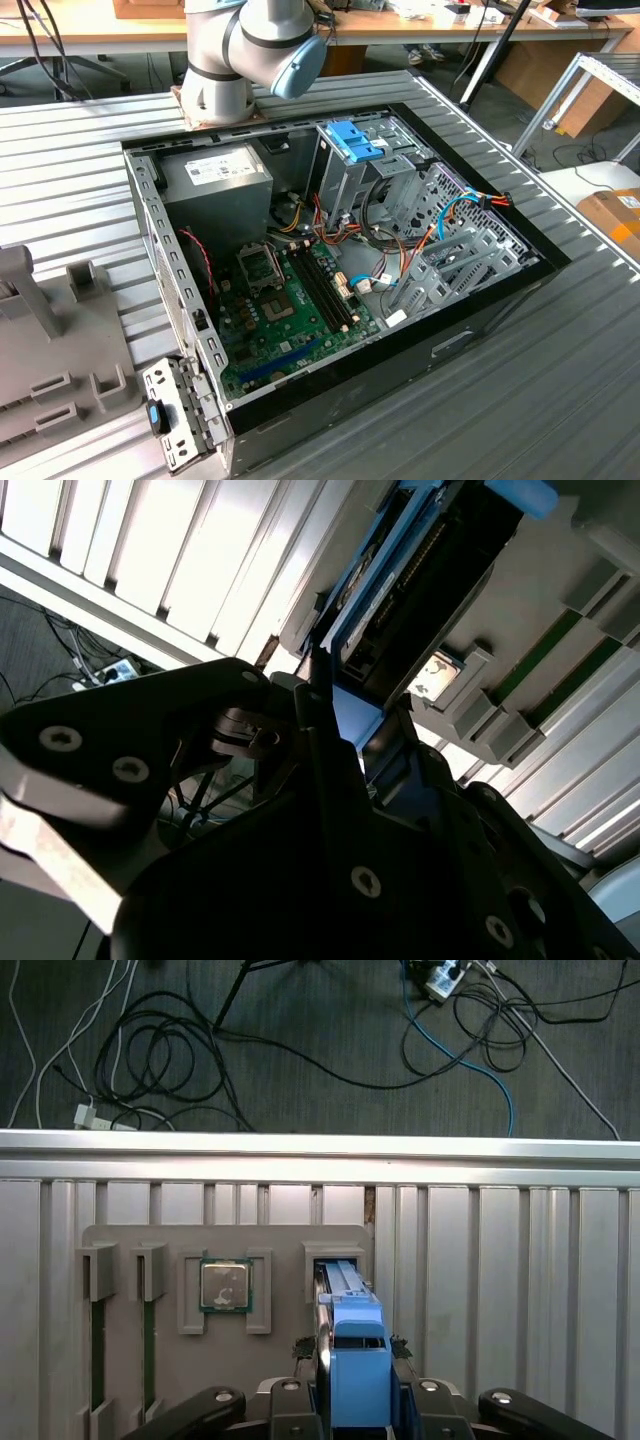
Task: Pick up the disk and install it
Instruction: 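Pick up the disk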
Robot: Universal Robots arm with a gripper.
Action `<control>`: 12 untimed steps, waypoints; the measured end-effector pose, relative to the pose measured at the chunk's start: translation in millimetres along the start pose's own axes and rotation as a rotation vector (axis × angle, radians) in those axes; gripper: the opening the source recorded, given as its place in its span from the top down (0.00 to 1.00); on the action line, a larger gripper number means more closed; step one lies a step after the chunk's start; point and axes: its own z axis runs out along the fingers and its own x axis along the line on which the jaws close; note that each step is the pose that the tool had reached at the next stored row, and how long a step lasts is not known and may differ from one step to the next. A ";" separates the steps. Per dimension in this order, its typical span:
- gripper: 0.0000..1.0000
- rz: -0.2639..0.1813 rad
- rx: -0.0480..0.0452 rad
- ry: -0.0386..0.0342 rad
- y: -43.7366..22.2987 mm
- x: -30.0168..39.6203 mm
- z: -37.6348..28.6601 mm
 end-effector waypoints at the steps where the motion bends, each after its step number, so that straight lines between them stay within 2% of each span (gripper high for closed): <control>1: 0.64 0.000 0.0000 0.0000 0.0 0.0 0.0; 7: 0.64 0.000 0.0000 0.0000 0.0 0.0 -0.2; 10: 0.64 0.000 -0.0001 0.0000 0.0 -0.1 -4.2; 12: 0.64 0.000 0.0000 0.0000 0.0 -0.4 -13.0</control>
